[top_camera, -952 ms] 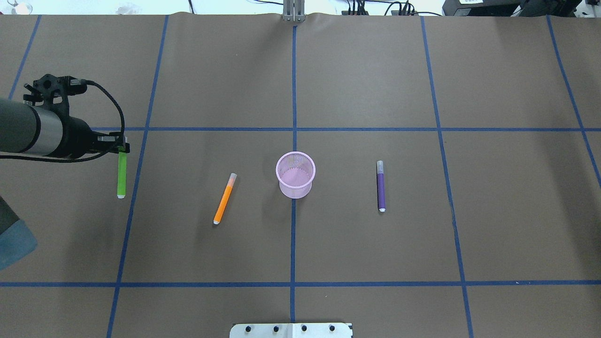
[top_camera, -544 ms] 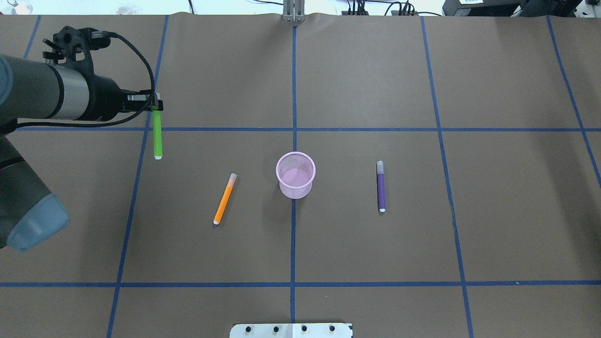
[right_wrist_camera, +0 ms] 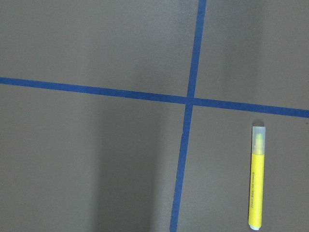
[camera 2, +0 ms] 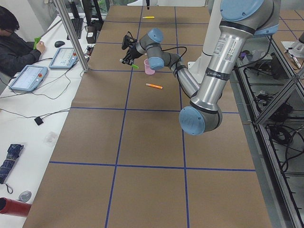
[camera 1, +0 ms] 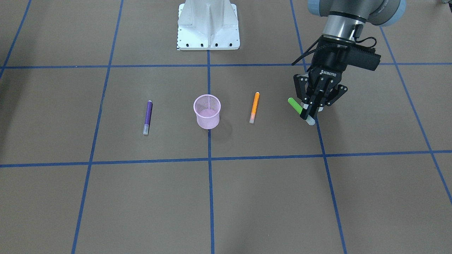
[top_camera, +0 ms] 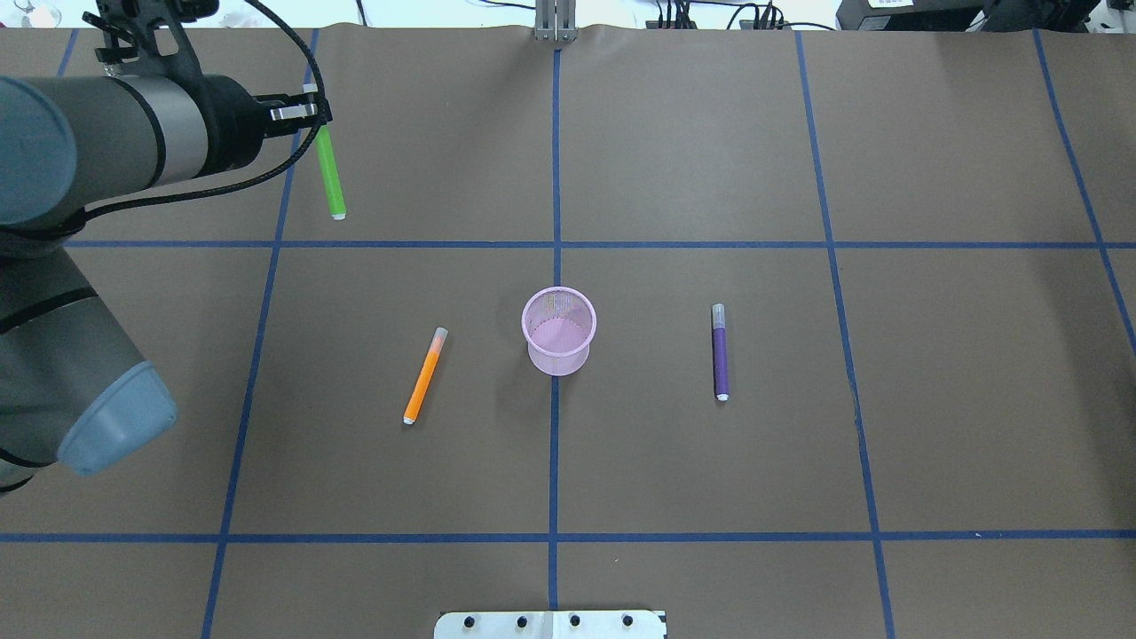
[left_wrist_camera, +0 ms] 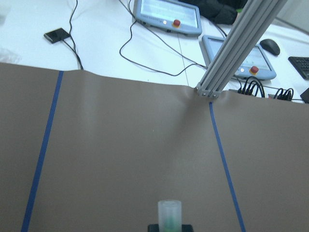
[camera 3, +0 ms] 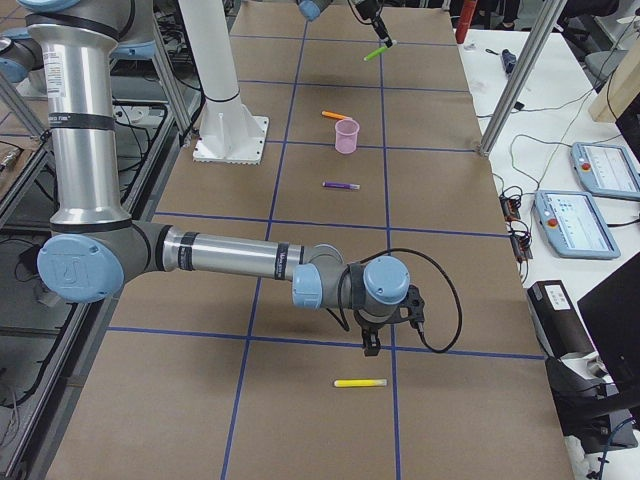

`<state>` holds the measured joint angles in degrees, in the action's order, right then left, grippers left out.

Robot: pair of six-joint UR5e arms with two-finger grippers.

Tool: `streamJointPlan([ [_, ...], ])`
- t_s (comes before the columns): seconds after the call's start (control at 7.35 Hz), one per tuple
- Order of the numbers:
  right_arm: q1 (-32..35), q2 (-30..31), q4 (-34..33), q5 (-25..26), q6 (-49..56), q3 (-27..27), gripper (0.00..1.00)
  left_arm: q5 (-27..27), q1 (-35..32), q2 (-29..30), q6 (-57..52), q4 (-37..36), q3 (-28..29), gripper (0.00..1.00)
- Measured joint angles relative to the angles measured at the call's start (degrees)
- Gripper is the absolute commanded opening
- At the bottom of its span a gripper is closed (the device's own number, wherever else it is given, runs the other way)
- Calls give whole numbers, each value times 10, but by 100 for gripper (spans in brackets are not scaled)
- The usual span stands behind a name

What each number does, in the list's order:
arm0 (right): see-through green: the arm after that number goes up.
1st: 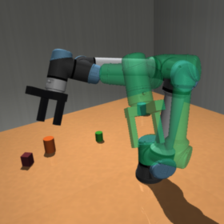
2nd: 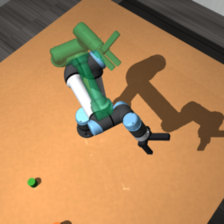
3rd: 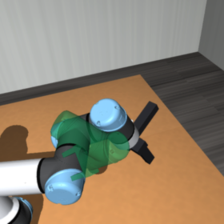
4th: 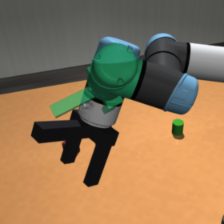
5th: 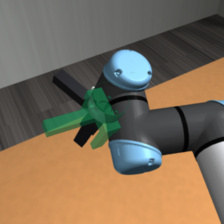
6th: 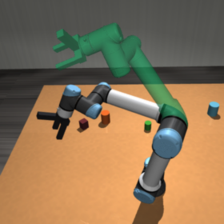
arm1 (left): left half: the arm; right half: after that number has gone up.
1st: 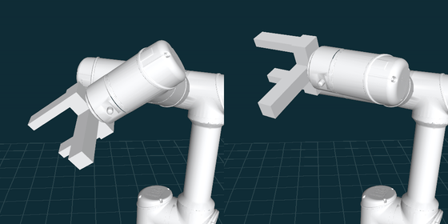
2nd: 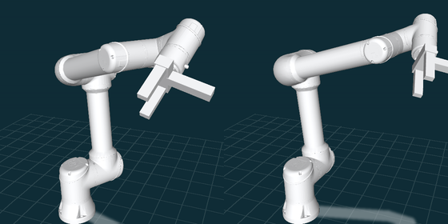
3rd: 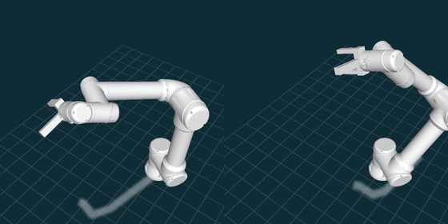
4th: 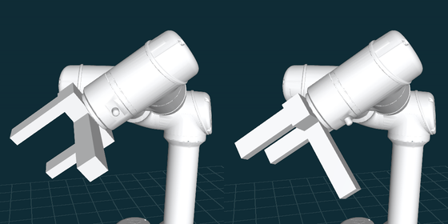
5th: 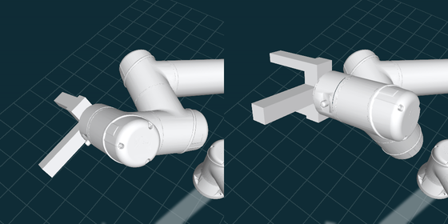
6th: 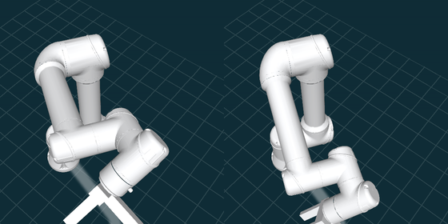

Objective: Collect pens into pen holder
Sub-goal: 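Lift the green marker with the left gripper, away from the robot, then hold the green marker up with left gripper while right grasps yellow highlighter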

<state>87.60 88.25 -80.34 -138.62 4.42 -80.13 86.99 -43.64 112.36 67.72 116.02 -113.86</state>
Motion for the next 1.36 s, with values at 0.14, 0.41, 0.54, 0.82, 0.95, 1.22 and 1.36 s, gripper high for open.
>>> streamJointPlan([
  [0.14,0,-2,24,16,-1,28,98,-31,22,13,12,0,2,0],
  [0.41,-1,-15,67,40,-5,85,98,-85,64,34,37,2,5,0],
  [0.54,-2,-27,83,47,-6,111,98,-95,74,38,42,1,6,0],
  [0.82,-2,-52,122,58,-8,163,98,-100,80,44,44,1,9,0],
  [0.95,-2,-58,129,59,-10,177,98,-100,81,46,44,0,10,0],
  [1.22,-3,-62,132,55,-29,193,98,-101,82,51,45,-1,13,0],
  [1.36,-3,-63,135,50,-38,205,98,-101,83,51,45,-1,14,0],
])
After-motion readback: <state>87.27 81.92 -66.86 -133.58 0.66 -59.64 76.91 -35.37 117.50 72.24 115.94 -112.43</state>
